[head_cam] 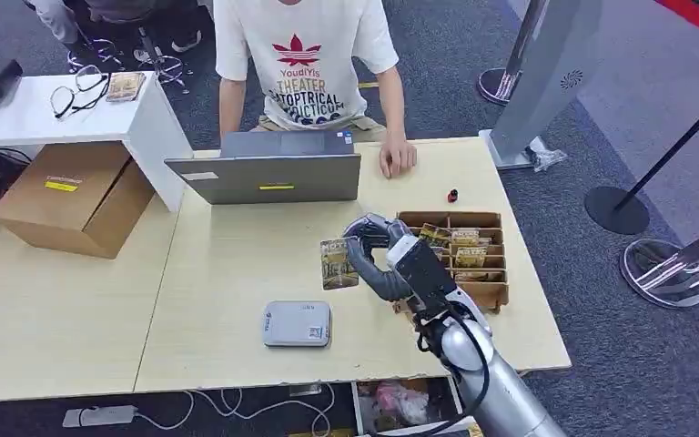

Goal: Pass the card to the sensor for recognition and then transmit it.

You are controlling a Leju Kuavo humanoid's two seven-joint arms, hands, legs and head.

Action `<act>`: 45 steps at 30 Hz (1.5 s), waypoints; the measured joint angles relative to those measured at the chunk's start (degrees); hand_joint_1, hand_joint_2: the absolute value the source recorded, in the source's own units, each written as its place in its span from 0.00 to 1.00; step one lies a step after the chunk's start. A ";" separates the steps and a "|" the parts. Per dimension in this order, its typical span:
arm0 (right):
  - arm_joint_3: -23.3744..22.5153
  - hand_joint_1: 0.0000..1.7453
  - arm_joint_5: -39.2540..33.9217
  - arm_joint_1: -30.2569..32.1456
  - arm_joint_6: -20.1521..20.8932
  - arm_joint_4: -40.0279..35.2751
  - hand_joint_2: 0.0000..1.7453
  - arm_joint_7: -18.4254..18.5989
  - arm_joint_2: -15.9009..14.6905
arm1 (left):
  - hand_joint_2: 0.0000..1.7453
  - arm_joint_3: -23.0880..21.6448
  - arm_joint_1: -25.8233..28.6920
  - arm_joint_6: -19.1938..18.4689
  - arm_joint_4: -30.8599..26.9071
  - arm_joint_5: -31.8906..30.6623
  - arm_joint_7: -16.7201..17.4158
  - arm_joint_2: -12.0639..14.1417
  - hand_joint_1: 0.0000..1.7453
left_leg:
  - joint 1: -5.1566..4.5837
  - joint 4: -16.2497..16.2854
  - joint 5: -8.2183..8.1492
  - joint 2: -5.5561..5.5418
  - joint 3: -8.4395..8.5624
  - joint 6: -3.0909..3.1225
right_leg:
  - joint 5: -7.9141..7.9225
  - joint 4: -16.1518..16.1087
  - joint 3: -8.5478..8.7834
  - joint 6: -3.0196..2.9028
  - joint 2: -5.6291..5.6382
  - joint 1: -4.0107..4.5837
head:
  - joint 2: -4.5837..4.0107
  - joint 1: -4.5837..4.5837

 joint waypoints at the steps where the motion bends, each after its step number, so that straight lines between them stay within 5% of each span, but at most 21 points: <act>1: 0.00 1.00 -0.75 -0.16 0.73 0.20 1.00 0.29 0.00 | 0.00 -0.04 -0.01 -0.02 0.00 -0.02 0.00 0.02 0.00 | 0.00 0.00 0.00 0.00 0.00 0.00 | 0.00 0.00 0.00 0.00 0.00 0.00 | 0.00 0.00; 10: 3.92 1.00 -3.96 -2.57 5.19 6.98 1.00 2.52 -0.07 | 0.00 -1.42 -0.16 -0.33 0.00 -0.20 -0.15 0.04 0.00 | 0.01 0.00 0.00 0.00 -0.01 0.00 | 0.00 0.01 0.01 0.00 0.00 0.01 | 0.00 0.02; 25: 14.20 1.00 -3.96 -8.89 5.67 25.87 1.00 3.57 4.26 | 0.00 -2.47 -0.25 -0.74 0.00 1.70 -1.16 0.02 0.00 | 0.01 0.00 0.02 -0.02 -0.01 -0.03 | 0.00 0.02 0.01 0.00 -0.01 0.01 | 0.00 0.00; 45: 19.43 1.00 -4.51 -13.50 7.96 40.18 1.00 4.07 8.09 | 0.00 -3.39 -0.16 -0.37 0.00 3.41 -2.54 0.04 0.00 | 0.01 0.00 0.03 -0.01 -0.01 -0.03 | 0.00 0.02 0.01 0.00 0.00 0.01 | 0.00 0.00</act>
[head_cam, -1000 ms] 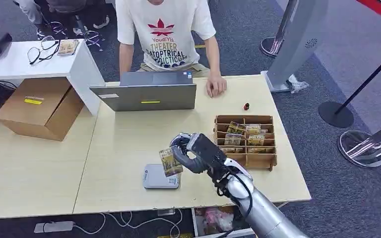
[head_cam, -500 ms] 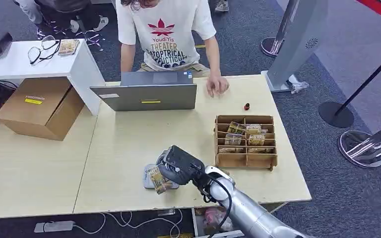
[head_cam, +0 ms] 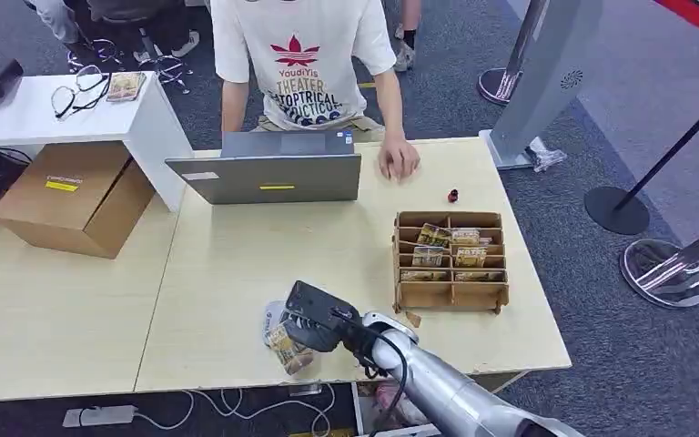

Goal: Pass the card to the sensor for recognition and then transmit it.

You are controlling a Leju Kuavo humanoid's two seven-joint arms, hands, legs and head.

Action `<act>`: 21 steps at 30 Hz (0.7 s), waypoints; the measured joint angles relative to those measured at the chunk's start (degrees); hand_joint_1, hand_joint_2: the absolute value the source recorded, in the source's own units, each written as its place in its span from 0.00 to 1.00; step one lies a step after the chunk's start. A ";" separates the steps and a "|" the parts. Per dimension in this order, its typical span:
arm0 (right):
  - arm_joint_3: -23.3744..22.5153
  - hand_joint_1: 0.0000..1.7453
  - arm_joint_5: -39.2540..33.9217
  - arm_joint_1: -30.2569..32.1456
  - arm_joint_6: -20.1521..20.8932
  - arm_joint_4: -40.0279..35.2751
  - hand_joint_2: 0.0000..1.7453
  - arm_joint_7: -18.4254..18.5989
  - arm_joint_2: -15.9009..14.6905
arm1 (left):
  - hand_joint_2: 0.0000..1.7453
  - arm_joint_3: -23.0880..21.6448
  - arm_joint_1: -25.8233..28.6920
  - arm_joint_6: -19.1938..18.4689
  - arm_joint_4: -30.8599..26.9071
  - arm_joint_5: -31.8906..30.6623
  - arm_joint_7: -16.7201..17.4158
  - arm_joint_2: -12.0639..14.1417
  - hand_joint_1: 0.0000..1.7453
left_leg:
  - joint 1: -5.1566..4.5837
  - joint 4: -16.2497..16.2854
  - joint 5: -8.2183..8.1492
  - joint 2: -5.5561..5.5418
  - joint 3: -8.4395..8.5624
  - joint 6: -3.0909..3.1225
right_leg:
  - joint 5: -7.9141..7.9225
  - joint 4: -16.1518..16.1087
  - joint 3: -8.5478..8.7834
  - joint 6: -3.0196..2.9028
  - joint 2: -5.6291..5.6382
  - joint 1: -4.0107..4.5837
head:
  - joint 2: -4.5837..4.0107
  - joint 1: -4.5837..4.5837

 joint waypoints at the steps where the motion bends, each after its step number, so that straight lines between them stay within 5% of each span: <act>1: 0.04 1.00 -0.11 -0.26 0.00 0.74 1.00 -0.04 0.11 | 0.00 -0.15 0.00 0.00 0.00 0.02 0.02 0.00 0.00 | 0.00 0.00 0.00 0.00 0.00 0.00 | 0.00 0.00 0.00 0.00 0.00 0.00 | 0.00 0.00; 18: 0.31 1.00 -1.90 -3.62 -1.99 6.73 1.00 -0.72 0.24 | 0.00 -1.20 0.03 0.02 0.00 0.59 1.27 0.24 0.00 | 0.00 0.00 0.01 0.01 0.05 0.00 | 0.01 0.00 0.02 -0.01 0.01 0.00 | 0.00 0.00; 21: -0.13 1.00 -2.01 -3.80 -1.97 7.23 1.00 -1.07 0.15 | 0.00 -1.27 0.02 3.13 0.00 1.75 -0.88 -0.20 0.00 | -0.01 0.02 0.01 0.01 0.06 0.00 | 0.01 -0.01 0.02 -0.01 0.01 -0.01 | 0.00 -0.02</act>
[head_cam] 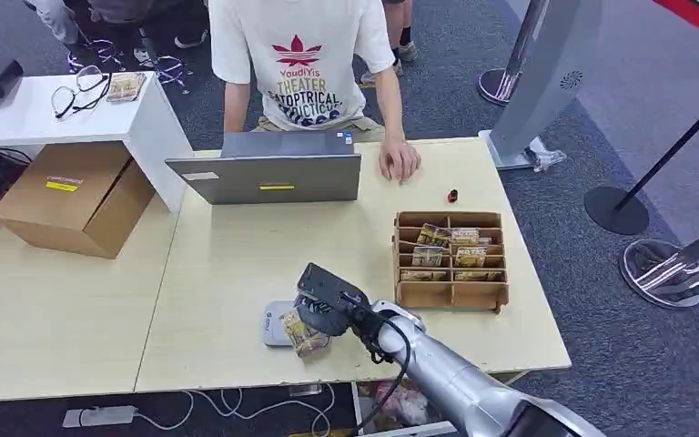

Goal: Pass the card to the sensor for recognition and then transmit it.

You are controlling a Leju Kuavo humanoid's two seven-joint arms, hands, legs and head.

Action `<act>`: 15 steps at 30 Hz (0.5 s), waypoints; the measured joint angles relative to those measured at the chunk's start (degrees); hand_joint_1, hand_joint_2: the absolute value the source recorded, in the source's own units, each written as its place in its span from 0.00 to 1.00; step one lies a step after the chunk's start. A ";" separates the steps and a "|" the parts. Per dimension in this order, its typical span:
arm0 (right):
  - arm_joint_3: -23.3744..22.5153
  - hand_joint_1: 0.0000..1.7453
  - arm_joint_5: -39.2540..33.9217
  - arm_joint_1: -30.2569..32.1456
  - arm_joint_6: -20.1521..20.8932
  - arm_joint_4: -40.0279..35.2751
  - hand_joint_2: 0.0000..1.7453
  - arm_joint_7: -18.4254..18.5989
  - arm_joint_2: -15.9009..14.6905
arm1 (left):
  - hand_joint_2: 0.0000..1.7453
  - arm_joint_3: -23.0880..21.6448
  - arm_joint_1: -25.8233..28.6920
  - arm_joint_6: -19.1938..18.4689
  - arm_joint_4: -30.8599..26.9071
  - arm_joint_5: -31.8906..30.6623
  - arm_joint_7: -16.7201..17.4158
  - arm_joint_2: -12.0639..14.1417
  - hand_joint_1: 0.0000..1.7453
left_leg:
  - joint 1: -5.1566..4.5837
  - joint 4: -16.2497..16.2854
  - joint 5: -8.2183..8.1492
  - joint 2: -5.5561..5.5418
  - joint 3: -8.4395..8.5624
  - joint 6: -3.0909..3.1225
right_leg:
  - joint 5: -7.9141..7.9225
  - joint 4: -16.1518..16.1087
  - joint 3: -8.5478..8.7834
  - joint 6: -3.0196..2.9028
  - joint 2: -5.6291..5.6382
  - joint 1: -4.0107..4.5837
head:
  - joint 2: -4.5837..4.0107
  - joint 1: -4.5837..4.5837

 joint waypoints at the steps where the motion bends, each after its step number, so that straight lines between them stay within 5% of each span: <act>1: -0.09 1.00 0.00 0.01 0.02 0.11 1.00 -0.24 -0.13 | 0.00 0.00 0.00 1.44 0.00 0.20 -0.87 -0.44 0.00 | -0.01 0.00 0.00 0.00 0.00 0.00 | 0.00 0.00 0.00 0.00 0.00 -0.02 | 0.00 0.02; 15: -0.15 1.00 1.25 -0.21 -0.94 1.97 1.00 -0.17 -1.71 | 0.00 0.00 0.11 2.88 0.00 0.63 -1.88 -2.93 0.00 | 0.01 0.02 0.00 -0.01 0.06 0.00 | 0.01 -0.02 0.08 0.01 -0.01 0.01 | 0.00 0.04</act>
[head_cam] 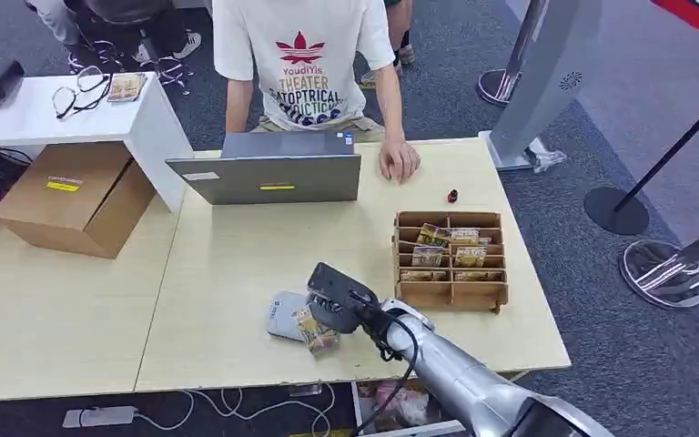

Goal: Pass the card to the sensor for recognition and then transmit it.

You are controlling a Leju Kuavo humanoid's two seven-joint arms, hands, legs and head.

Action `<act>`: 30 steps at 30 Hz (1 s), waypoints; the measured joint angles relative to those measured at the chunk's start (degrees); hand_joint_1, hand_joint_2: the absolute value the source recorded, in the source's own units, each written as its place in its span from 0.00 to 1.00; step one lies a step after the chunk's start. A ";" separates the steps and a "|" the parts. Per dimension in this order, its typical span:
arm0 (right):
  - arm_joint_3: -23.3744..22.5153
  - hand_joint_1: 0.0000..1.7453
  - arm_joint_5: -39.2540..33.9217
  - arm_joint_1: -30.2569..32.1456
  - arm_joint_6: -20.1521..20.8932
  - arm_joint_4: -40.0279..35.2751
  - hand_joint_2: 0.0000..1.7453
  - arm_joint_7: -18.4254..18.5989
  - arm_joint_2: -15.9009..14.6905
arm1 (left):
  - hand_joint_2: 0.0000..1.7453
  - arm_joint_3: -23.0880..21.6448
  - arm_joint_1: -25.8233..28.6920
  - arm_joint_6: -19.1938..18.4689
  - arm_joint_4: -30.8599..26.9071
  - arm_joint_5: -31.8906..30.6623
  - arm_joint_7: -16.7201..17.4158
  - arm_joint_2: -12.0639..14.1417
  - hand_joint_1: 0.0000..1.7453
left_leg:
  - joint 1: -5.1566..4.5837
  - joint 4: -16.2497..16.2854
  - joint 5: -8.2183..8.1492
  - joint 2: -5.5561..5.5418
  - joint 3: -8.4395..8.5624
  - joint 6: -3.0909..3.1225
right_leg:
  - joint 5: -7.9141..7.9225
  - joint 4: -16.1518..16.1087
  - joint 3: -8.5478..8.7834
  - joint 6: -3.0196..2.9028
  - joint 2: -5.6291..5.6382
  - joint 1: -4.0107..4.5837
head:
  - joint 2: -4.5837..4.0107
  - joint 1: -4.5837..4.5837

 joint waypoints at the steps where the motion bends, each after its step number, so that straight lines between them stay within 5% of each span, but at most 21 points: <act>1: -0.02 1.00 -0.05 0.02 -0.02 0.19 1.00 -0.07 -0.20 | 0.00 0.00 0.05 0.00 0.00 0.02 0.00 -0.04 0.00 | 0.00 0.00 0.00 0.01 0.00 0.00 | 0.02 0.01 0.00 -0.02 0.01 0.00 | 0.00 0.00; 30: -1.31 1.00 0.48 0.20 -1.64 2.25 1.00 0.63 -1.59 | 0.00 -1.20 0.02 -0.22 0.00 0.63 0.37 0.02 0.00 | -0.01 0.00 0.00 0.06 0.03 0.00 | 0.03 0.00 -0.01 -0.03 0.07 0.00 | 0.00 -0.02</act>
